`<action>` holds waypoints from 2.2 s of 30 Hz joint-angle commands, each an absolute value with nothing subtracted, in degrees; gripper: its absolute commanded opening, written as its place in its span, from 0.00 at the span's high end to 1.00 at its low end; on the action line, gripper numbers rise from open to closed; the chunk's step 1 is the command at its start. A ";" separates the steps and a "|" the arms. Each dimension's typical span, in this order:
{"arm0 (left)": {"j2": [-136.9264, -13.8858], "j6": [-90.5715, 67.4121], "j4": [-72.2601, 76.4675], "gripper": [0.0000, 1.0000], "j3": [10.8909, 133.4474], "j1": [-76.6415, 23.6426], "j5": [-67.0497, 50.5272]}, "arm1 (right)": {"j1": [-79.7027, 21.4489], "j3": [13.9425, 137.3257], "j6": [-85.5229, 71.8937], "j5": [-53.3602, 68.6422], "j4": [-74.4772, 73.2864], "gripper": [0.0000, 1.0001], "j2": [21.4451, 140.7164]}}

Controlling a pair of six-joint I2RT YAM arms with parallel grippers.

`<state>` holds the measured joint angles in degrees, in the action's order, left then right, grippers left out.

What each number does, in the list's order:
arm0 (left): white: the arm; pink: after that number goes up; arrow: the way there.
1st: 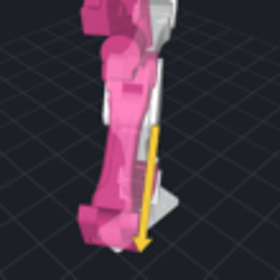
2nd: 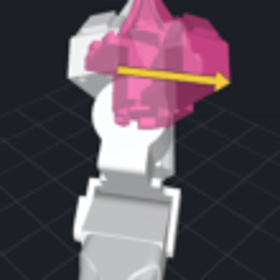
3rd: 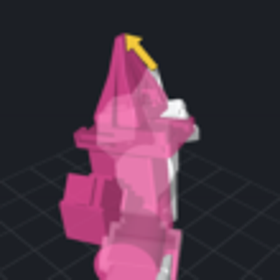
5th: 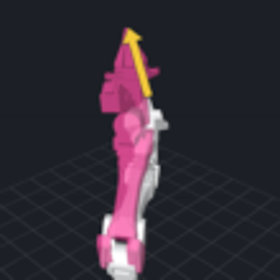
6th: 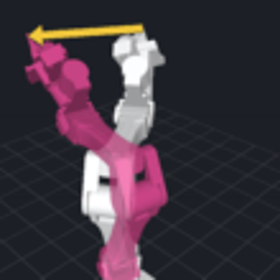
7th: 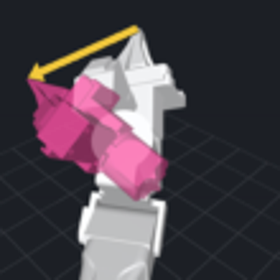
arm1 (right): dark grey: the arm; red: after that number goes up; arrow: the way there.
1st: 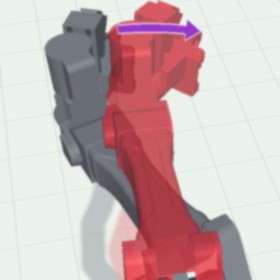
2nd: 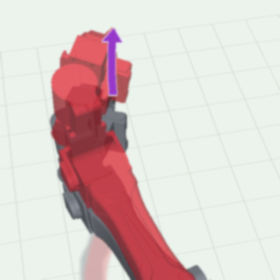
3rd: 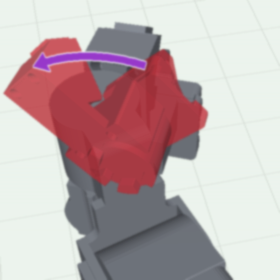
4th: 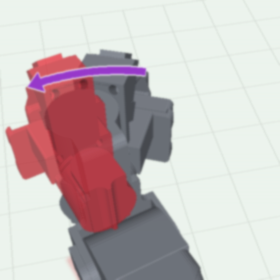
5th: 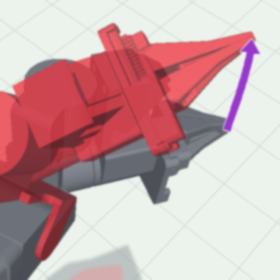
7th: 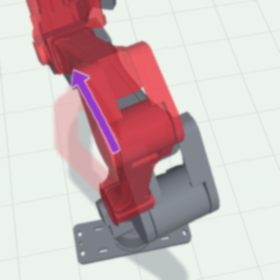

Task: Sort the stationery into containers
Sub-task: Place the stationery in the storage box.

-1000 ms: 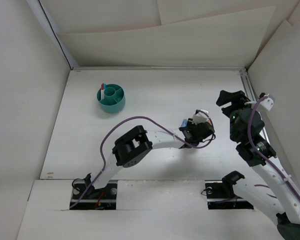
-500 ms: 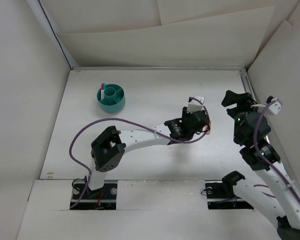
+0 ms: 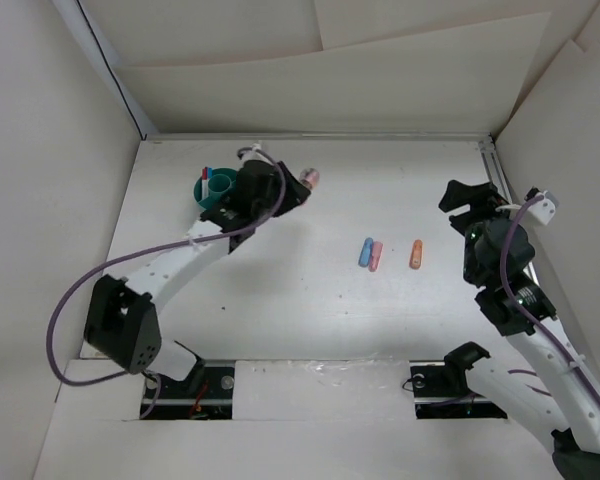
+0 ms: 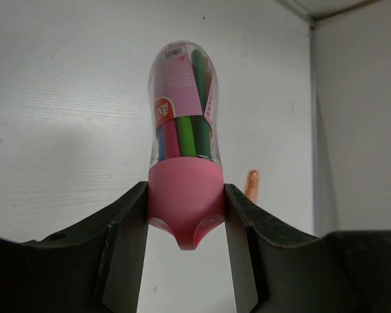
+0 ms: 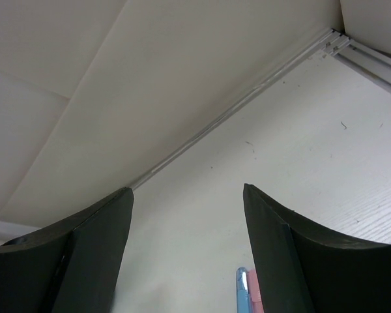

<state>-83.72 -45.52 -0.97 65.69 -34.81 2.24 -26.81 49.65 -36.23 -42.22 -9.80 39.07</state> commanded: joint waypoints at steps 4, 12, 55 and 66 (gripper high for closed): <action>-72.78 -59.57 10.80 0.88 60.91 -20.06 -21.77 | -26.37 49.31 -35.51 -39.90 -7.65 0.26 39.90; -70.75 -62.58 3.00 0.87 62.05 -5.46 -28.83 | -25.84 49.31 -35.51 -39.37 -7.65 0.26 40.43; -84.12 -43.51 -32.78 0.84 85.25 6.77 -21.71 | -25.84 49.31 -35.51 -36.65 -6.59 0.26 41.48; -86.66 -44.13 -30.76 0.83 84.38 6.16 -24.43 | -25.84 49.31 -35.51 -36.65 -6.59 0.26 41.48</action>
<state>-86.67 -44.62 -32.84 82.43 6.74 -22.59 -26.22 49.65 -36.23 -37.01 -9.41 41.76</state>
